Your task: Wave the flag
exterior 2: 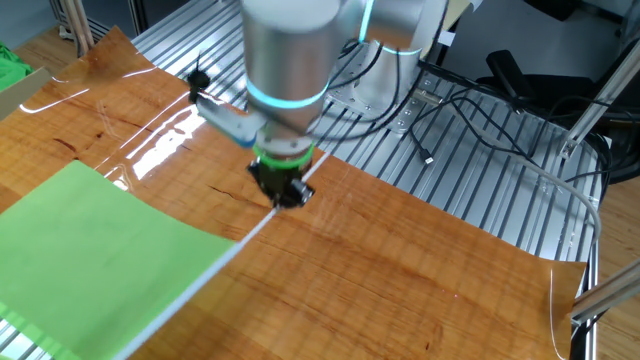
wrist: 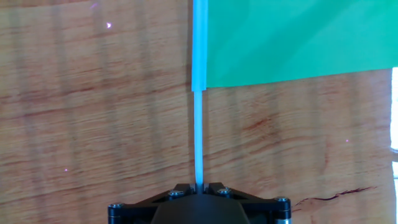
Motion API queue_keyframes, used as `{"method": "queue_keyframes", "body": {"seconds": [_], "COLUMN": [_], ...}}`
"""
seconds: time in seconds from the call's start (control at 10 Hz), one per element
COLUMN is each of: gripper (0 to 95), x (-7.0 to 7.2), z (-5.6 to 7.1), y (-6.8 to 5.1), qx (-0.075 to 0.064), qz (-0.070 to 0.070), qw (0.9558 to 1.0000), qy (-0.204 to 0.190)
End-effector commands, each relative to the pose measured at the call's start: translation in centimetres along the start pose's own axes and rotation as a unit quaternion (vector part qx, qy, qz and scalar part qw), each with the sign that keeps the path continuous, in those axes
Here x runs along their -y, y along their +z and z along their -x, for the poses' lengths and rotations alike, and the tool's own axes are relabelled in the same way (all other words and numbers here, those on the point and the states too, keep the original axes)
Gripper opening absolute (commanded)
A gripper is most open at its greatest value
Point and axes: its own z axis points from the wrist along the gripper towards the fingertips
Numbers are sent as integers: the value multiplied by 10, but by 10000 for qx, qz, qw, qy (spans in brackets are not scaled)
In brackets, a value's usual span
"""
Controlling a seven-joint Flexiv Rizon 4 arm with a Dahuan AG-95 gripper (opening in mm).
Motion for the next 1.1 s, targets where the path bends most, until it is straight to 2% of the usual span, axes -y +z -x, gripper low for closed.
{"method": "queue_keyframes", "body": {"seconds": [0.1,0.2,0.3,0.4,0.6,1.0,1.1], "gripper": [0,0,0,0,0,0,0], "x": [7,9,10,13,15,21,23], "z": [-20,-28,-31,-39,-46,-55,-56], "y": [-46,-64,-73,-99,-131,-174,-181], "qx": [-36,-31,-32,-36,-34,18,20], "qz": [20,14,19,37,24,-33,-37], "qw": [10000,10000,9999,9999,9999,9999,10000], "qy": [50,80,95,126,156,114,90]}}
